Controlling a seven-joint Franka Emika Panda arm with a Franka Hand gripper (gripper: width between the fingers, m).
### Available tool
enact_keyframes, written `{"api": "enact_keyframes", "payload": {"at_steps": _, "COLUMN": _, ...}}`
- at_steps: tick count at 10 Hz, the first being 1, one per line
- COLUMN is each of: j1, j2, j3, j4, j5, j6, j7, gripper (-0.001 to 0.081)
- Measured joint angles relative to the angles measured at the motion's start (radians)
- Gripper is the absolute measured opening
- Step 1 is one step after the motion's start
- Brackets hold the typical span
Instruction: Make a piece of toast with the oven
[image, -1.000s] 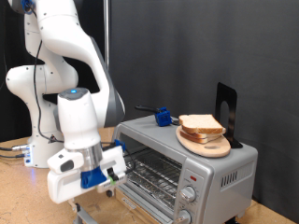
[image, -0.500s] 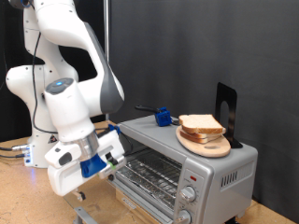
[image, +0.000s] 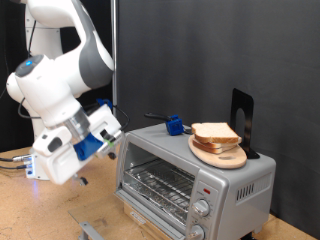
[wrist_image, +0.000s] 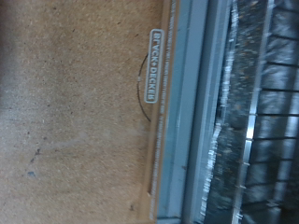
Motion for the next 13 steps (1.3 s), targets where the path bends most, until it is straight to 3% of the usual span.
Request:
{"api": "enact_keyframes", "payload": {"at_steps": 4, "j1": -0.036, "j2": -0.084, "j3": -0.061, "j4": 0.052, "j5": -0.007, "j6": -0.196, "j7": 0.013, "gripper": 0.0682}}
{"api": "enact_keyframes", "payload": {"at_steps": 8, "j1": -0.042, "j2": -0.107, "j3": -0.074, "j4": 0.063, "j5": 0.014, "j6": -0.245, "j7": 0.012, "gripper": 0.0682}}
{"api": "enact_keyframes", "payload": {"at_steps": 9, "j1": -0.033, "j2": -0.117, "j3": -0.072, "j4": 0.072, "j5": 0.043, "j6": -0.289, "j7": -0.033, "gripper": 0.0682}}
{"api": "enact_keyframes", "payload": {"at_steps": 11, "j1": -0.002, "j2": -0.164, "j3": -0.061, "j4": 0.080, "j5": 0.049, "j6": -0.328, "j7": -0.212, "gripper": 0.0682}}
{"api": "enact_keyframes", "payload": {"at_steps": 13, "j1": 0.024, "j2": -0.224, "j3": -0.012, "j4": 0.061, "j5": 0.011, "j6": -0.242, "j7": -0.333, "gripper": 0.0682}}
